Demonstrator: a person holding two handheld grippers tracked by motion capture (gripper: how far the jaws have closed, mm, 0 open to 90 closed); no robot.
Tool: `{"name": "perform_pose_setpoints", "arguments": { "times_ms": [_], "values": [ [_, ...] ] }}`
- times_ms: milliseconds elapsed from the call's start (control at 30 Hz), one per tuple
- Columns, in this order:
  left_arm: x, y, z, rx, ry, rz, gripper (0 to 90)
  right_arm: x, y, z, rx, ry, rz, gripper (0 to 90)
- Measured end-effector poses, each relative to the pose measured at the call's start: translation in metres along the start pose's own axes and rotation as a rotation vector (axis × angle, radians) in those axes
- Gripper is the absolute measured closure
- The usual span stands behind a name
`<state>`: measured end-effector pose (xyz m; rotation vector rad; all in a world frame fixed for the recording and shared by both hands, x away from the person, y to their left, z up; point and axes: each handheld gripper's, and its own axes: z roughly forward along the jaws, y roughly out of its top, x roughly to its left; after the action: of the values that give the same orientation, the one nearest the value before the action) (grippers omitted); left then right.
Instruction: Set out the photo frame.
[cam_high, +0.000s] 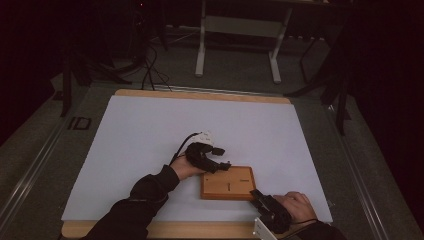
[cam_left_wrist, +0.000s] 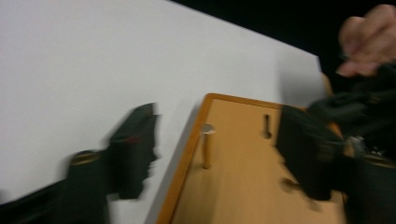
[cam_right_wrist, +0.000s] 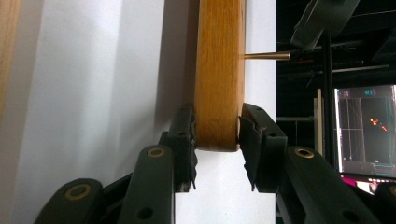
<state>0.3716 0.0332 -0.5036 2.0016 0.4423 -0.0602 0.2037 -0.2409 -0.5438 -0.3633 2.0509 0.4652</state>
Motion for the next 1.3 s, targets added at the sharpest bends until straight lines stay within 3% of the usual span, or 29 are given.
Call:
{"name": "perform_pose_setpoints", "arguments": {
  "times_ms": [100, 200, 300, 400, 633, 767, 1000, 1300],
  "values": [
    [-0.002, -0.001, -0.008, -0.025, 0.0, 0.007, 16.6, -0.005, 0.0, -0.001, -0.003, 0.011, 0.002, 67.3],
    [-0.008, -0.003, -0.014, -0.036, 0.046, 0.055, 14.3, -0.009, -0.001, -0.001, -0.007, 0.017, 0.013, 67.7],
    [-0.013, -0.004, -0.021, -0.044, 0.052, 0.061, 13.7, -0.015, -0.001, -0.002, -0.014, 0.031, 0.019, 67.9],
    [-0.015, -0.006, -0.029, -0.056, 0.085, 0.091, 12.5, -0.019, -0.001, -0.002, -0.016, 0.039, 0.021, 68.6],
    [-0.013, -0.011, -0.052, -0.073, 0.114, 0.061, 11.9, -0.029, -0.002, -0.003, -0.025, 0.051, 0.035, 69.4],
    [-0.014, -0.015, -0.065, -0.075, 0.139, 0.068, 11.8, -0.034, -0.002, -0.003, -0.031, 0.071, 0.051, 69.5],
    [-0.017, -0.022, -0.075, -0.059, 0.142, 0.07, 10.6, -0.042, -0.004, -0.002, -0.04, 0.09, 0.073, 69.8],
    [-0.027, -0.035, -0.086, -0.056, 0.144, 0.075, 8.5, -0.064, -0.009, 0.001, -0.06, 0.174, 0.121, 69.7]
  ]
}}
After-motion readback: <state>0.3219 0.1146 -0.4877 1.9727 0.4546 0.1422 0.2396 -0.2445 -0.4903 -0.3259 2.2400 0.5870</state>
